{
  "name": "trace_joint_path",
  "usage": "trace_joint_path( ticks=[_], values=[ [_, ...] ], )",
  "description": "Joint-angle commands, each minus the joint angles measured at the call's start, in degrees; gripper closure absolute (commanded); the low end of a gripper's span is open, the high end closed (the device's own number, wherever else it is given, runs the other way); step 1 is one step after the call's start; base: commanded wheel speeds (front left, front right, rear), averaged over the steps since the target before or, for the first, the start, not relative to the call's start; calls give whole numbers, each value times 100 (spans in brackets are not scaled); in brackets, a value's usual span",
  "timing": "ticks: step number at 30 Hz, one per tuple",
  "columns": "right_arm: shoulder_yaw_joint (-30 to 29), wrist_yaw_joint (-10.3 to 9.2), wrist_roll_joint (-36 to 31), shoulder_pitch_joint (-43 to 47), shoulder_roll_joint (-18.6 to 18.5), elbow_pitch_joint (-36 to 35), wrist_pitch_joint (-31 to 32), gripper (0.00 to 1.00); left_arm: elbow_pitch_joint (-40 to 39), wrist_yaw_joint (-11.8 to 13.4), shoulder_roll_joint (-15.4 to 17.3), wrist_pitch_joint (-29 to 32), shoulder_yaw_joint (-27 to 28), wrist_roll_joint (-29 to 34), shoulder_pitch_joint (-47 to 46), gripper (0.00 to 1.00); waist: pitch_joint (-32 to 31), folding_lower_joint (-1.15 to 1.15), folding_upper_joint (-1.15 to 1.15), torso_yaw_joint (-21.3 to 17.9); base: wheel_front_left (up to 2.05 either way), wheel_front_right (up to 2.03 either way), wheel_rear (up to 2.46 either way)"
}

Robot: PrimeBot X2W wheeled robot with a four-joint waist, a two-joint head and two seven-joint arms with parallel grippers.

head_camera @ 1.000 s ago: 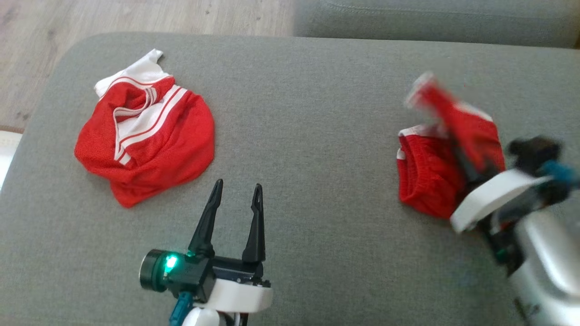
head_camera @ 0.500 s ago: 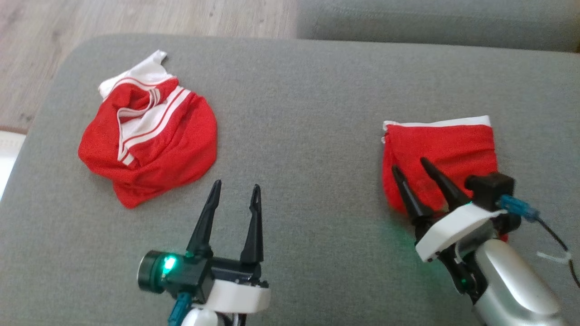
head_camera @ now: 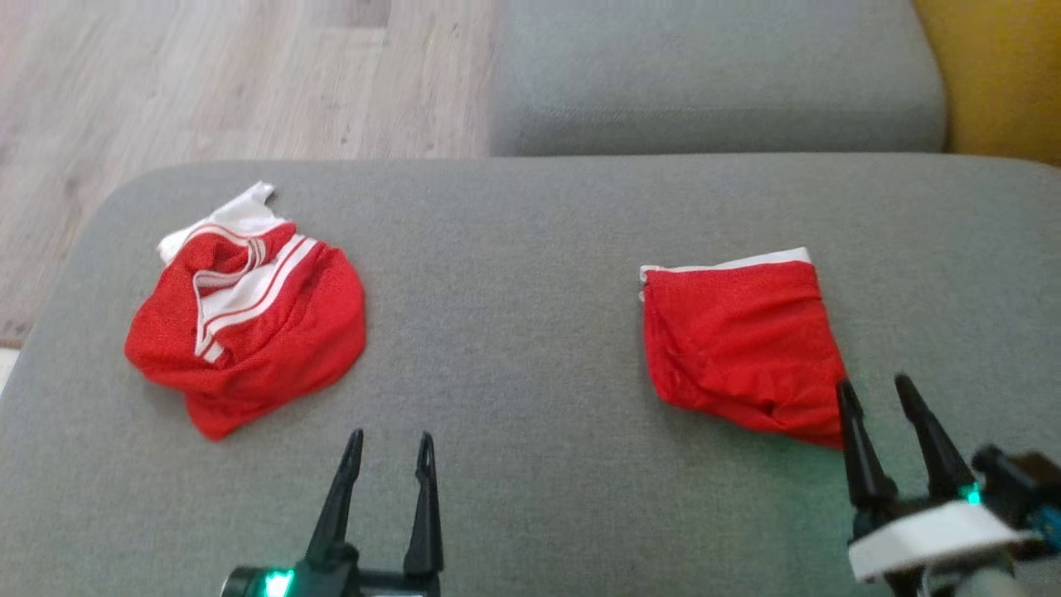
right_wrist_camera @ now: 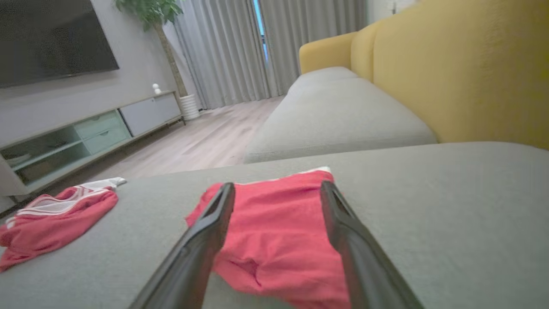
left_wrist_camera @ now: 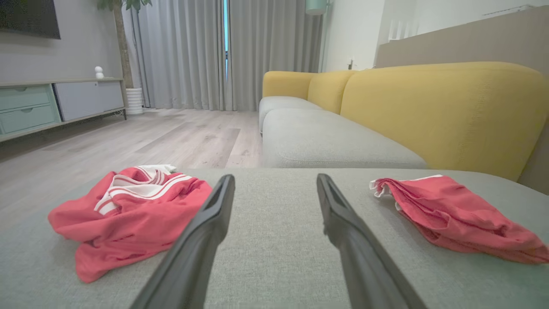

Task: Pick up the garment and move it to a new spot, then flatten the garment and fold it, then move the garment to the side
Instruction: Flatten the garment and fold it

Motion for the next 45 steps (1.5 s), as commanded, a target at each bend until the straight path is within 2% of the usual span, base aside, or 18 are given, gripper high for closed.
trace_joint_path(
  ticks=[1,4,5,6,7,14,22,29,32,37,41,43,45],
  values=[
    [-7,-5,-118,4,20,-182,-97,0,-223,-2,14,-37,234,92,-48,0,-131,1,0,-69,0,0,0],
    [-41,-5,-250,222,94,-108,-113,0,-230,-51,22,-37,250,181,129,0,-223,1,0,-53,0,0,0],
    [-19,-5,-231,269,112,-59,-115,27,-231,-70,21,-37,247,207,166,0,-245,1,0,-34,0,0,0],
    [13,-5,-195,297,119,2,-116,97,-229,-85,20,-37,239,239,193,0,-262,1,0,-11,0,0,0],
    [44,-5,-163,306,115,63,-116,100,-226,-102,18,-37,225,270,207,0,-278,1,0,29,0,0,0],
    [241,-5,15,-89,29,549,0,100,-273,-164,-2,-37,148,376,195,0,-255,1,0,327,0,0,0],
    [684,-5,339,-1256,-145,1707,731,100,-282,-224,-27,-37,27,389,121,0,-15,1,0,790,0,0,0],
    [1284,-5,638,-1934,-239,2600,1044,100,-272,-225,-40,-37,-42,367,-33,0,282,1,0,1060,0,0,0],
    [1813,-5,866,-2016,-174,2648,957,100,-280,-195,-44,-37,-78,351,-109,0,402,1,0,1104,0,0,0],
    [2579,-5,1168,-1881,-101,2345,936,100,-250,-148,-47,-37,-52,360,-161,0,424,1,0,1032,0,0,0],
    [2844,-5,1321,-1782,-142,2015,614,100,-265,-127,-48,-37,-18,353,-202,0,362,1,0,902,0,0,0],
    [2759,-5,1296,-1734,-169,1906,325,0,-288,-112,-48,-37,31,303,-197,0,291,1,0,805,0,0,0],
    [2570,-5,1211,-1674,-177,1788,88,0,-322,-84,-49,-37,109,202,-174,0,204,1,0,679,0,0,0]
  ],
)
